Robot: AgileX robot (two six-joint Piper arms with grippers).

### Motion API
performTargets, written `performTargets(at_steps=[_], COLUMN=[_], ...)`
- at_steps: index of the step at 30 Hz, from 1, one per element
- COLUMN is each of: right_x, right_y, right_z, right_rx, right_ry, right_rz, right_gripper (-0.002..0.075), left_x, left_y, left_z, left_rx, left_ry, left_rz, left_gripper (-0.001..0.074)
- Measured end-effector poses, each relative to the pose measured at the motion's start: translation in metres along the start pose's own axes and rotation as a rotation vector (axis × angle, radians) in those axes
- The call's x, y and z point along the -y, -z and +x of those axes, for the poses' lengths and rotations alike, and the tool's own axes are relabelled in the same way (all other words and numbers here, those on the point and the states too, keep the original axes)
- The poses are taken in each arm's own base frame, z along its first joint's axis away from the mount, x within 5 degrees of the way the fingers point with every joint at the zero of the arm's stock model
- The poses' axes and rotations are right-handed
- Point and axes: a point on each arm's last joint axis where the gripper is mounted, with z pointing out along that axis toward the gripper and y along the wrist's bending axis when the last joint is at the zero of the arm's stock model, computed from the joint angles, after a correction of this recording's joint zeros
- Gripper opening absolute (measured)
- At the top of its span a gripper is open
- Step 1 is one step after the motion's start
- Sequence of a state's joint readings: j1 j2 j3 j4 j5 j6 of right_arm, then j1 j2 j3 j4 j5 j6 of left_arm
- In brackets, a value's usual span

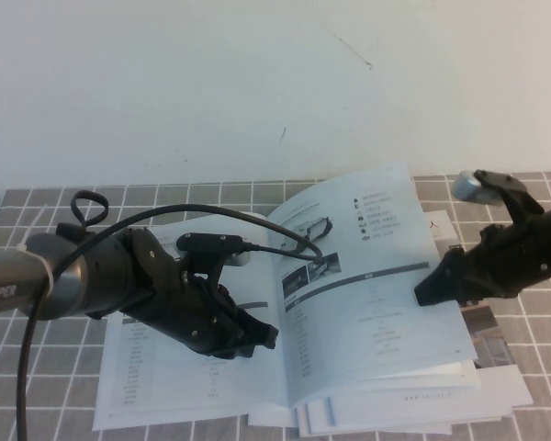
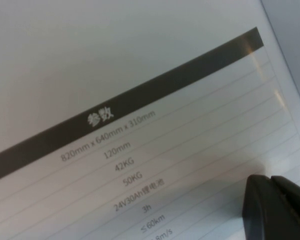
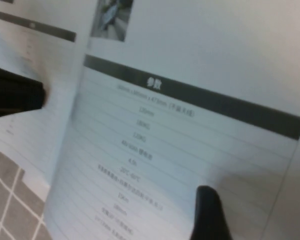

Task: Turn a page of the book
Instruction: Open the closed book

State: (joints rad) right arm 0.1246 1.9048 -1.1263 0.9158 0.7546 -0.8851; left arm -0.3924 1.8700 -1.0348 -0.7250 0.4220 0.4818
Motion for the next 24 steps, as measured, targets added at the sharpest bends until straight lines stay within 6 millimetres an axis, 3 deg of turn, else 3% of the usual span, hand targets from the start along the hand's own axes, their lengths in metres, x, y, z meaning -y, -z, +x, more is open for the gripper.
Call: performTargets(at_steps=[7, 24], right_x=[-0.009, -0.013], right_y=[0.01, 0.03], right_z=[-0.013, -0.035], right_rx=[-0.001, -0.064], right_ry=[0.048, 0.1], right_rz=[-0.047, 0.039], right_gripper=[0.0419, 0.0419], left_x=[0.0, 0.0], left_y=[0.0, -0.001], left_z=[0.0, 0.0], left_rx=[0.0, -0.001], left_ry=[0.0, 0.001], left_rz=[0.0, -0.001], left_gripper=[-0.0004, -0.0004])
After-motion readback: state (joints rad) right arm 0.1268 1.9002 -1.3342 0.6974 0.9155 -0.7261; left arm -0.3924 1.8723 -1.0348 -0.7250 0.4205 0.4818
